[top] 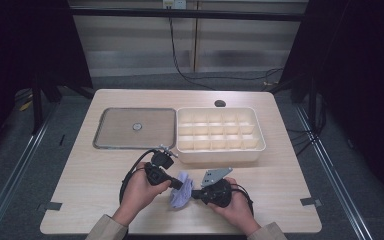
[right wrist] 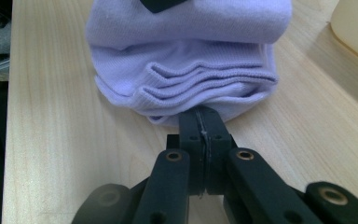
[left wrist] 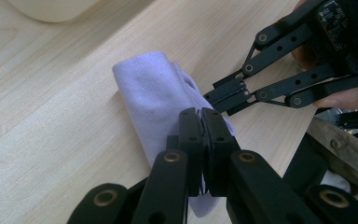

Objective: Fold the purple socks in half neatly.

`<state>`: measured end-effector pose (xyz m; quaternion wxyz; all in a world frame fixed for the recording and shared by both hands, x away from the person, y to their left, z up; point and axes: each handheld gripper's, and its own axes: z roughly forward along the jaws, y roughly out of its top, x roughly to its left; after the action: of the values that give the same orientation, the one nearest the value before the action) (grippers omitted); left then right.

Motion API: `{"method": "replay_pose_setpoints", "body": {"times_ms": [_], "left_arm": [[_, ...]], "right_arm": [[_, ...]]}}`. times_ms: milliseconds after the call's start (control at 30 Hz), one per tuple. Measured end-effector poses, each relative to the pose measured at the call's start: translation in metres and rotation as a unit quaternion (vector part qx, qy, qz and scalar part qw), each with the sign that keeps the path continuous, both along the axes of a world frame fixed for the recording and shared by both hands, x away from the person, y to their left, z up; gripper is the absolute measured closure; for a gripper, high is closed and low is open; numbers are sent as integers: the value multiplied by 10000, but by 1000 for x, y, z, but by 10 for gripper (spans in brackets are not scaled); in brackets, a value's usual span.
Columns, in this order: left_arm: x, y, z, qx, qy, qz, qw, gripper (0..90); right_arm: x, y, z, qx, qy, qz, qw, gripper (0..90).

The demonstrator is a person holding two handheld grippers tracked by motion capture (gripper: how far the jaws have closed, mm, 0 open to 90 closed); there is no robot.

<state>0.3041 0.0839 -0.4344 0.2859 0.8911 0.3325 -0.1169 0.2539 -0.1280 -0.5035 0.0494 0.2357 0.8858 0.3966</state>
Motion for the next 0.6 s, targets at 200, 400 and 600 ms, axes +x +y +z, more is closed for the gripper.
{"method": "replay_pose_setpoints", "body": {"times_ms": [200,400,600], "left_arm": [[-1,-3,0,2,0,-4,10000,878],[-2,-5,-3,0,-3,-40,10000,878],[-2,-8,-3,-13,19,-68,10000,878]], "right_arm": [[0,0,0,39,29,-10,10000,890],[0,1,0,30,30,-5,10000,890],[-1,1,0,33,35,-15,10000,890]]}}
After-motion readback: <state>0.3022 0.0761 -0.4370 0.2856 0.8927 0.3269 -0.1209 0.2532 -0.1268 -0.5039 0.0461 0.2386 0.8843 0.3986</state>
